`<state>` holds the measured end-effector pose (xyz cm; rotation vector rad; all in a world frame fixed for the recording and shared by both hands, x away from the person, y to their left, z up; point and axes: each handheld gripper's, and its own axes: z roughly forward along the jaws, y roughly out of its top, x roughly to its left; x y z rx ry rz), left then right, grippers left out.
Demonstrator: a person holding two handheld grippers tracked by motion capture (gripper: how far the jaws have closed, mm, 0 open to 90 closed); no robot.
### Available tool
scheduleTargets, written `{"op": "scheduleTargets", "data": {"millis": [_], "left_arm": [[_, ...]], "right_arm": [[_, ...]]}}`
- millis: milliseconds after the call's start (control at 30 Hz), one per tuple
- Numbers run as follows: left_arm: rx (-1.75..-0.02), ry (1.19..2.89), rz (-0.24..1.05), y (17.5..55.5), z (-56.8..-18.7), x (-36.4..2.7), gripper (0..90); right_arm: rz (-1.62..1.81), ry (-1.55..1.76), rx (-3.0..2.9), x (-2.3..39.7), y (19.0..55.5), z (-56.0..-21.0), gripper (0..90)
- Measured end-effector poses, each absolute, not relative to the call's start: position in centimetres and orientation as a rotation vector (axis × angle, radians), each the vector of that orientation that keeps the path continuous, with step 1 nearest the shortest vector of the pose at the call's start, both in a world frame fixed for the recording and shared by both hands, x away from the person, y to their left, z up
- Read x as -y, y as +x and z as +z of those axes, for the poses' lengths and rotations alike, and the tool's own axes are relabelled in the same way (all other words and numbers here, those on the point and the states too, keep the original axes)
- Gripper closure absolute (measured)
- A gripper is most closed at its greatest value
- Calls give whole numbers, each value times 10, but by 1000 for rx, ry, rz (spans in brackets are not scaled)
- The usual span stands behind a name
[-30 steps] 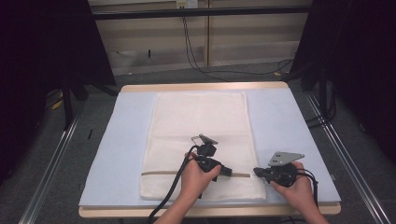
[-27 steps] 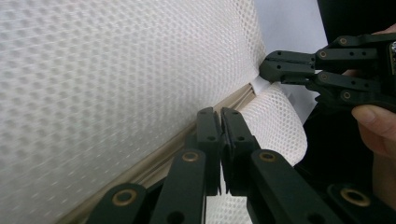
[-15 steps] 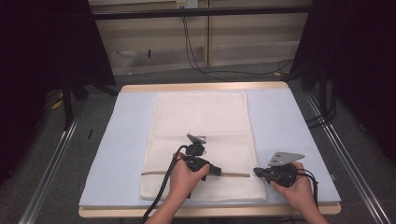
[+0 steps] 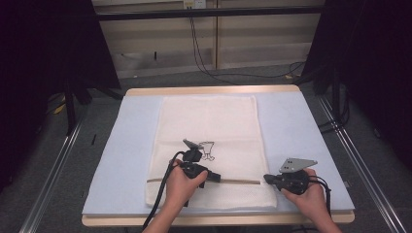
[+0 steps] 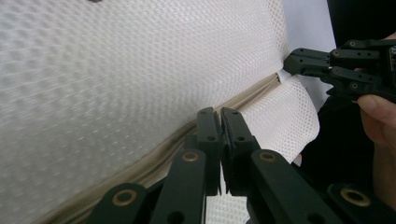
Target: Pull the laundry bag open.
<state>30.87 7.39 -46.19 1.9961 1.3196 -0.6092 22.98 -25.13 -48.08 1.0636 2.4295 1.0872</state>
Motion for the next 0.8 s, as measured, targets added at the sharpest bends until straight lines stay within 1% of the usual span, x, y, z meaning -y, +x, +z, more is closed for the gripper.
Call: {"op": "scheduleTargets", "data": {"millis": [167,200,333,400,467,500,600,800], "left_arm": [[-1332,1981,-622,309,-463,-82,873],[-1336,1990,-604,309,-463,-84,873],[-1341,1982,-603,309,-463,-88,873],[-1343,1950,-631,309,-463,-91,873],[-1344,1953,-626,309,-465,-93,873],[-1340,1929,-657,310,-465,-95,873],[-1360,1946,-618,311,-464,-101,873],[-1385,1918,-621,311,-463,-115,873]], "right_arm": [[1089,1065,-2430,251,230,-481,900],[1087,1063,-2429,251,230,-481,900],[1090,1062,-2430,252,230,-481,900],[1090,1062,-2429,252,230,-481,900],[1091,1060,-2430,252,230,-481,900],[1091,1058,-2430,252,230,-481,900],[1095,1059,-2429,252,230,-481,900],[1102,1057,-2430,253,231,-482,900]]}}
